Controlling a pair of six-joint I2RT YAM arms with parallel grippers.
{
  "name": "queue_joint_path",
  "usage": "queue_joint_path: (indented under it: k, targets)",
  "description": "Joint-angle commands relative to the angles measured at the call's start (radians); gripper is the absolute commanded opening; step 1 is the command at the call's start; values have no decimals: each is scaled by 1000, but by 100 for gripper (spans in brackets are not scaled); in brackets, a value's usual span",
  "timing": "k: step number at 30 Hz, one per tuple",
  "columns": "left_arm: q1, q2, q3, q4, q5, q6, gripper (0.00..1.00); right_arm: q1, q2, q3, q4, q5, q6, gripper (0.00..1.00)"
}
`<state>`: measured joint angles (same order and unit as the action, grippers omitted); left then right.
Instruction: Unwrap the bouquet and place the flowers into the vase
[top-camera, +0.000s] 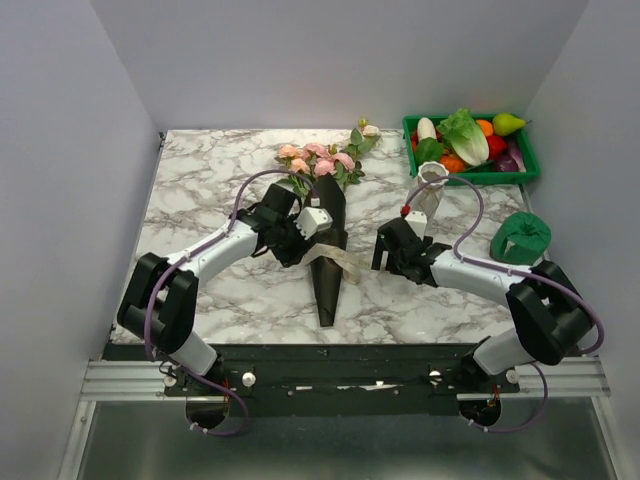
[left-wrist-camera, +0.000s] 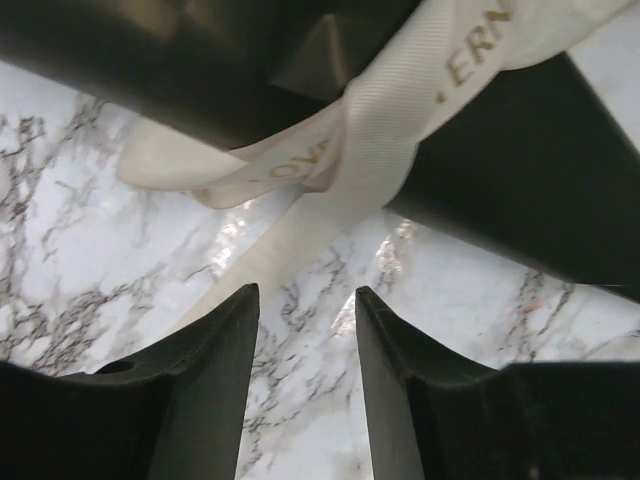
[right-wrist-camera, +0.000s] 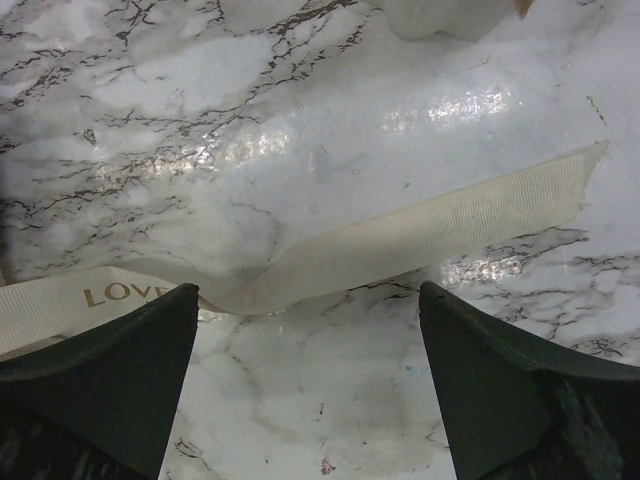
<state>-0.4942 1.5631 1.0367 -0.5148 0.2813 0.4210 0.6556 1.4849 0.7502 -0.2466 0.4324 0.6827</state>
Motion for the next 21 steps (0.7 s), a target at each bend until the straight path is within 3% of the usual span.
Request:
queue_joint_path:
  k: [1, 15, 21]
  targets:
    - [-61, -24, -73, 53, 24, -22, 55, 7, -34, -11, 50, 23, -8, 98]
    - [-153, -46, -217, 403, -266, -31, 59, 6, -104, -11, 58, 16, -22, 98]
    - [-153, -20, -257, 487, -261, -22, 58, 7, -100, -6, 66, 14, -28, 98]
